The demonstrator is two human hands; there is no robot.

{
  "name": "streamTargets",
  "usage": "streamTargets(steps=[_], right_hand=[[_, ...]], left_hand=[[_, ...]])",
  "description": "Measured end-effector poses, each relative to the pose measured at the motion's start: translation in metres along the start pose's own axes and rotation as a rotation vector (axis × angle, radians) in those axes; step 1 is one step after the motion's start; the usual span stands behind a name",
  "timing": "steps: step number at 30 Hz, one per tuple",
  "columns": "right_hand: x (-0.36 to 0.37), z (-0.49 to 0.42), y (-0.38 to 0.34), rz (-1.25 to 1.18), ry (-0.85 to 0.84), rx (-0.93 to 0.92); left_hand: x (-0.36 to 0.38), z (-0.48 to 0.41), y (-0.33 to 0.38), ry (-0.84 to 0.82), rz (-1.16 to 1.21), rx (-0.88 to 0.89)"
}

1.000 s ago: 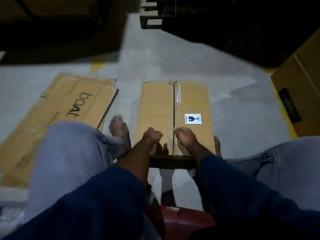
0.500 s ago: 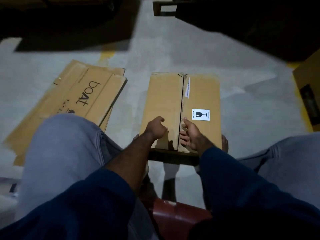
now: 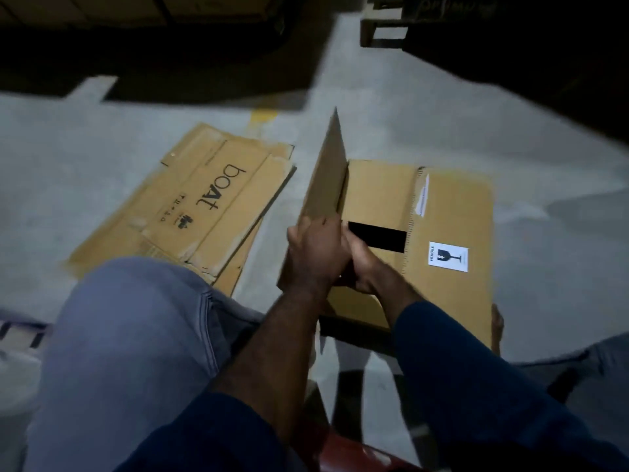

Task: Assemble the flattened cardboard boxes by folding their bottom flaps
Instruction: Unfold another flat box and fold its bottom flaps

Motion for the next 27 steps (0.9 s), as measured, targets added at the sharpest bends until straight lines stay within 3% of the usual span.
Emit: streamTargets(steps=[3,7,9,15,18,21,27], right_hand=[[0.005,-0.013,0.025,0.234,-0.05,0.047],[-0.035,-0.024,0.045,0.297,0.134,0.071],[-0.055,-0.03,0.046,0.316,0.187,0.08],[-0.079,-0.069,0.043,0.387,0.297,-0.015],[-0.071,-0.097,0.028,0.646,0.257,-0.141],[-0.06,-0.122,0.009,0.944,0.242,-0.233],[-0.065,-0.165,-0.017,1.137,0.458,-0.121]], left_hand=[[0.042,0.003,-0.068,-0.322,-0.118,-0.337],[0.123,0.014,-0.121,-0.769,-0.2,-0.396],[0.158,0.01,-0.132,-0.877,-0.138,-0.414],[0.18,-0.031,-0.092,-0.809,-0.202,-0.19],[0.183,-0.052,-0.078,-0.754,-0.279,-0.126],[0.186,-0.056,-0.066,-0.76,-0.421,0.046],[0.197,-0.059,-0.062,-0.762,-0.534,0.141]])
Point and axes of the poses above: each hand's wrist, its own z-axis away from the middle knuckle, its own x-axis out of the palm, y = z × x, the point moved 6 cm from there along -z, towards the middle knuckle, and after that the axes turned 7 degrees about -x, right-handed, at the moved point
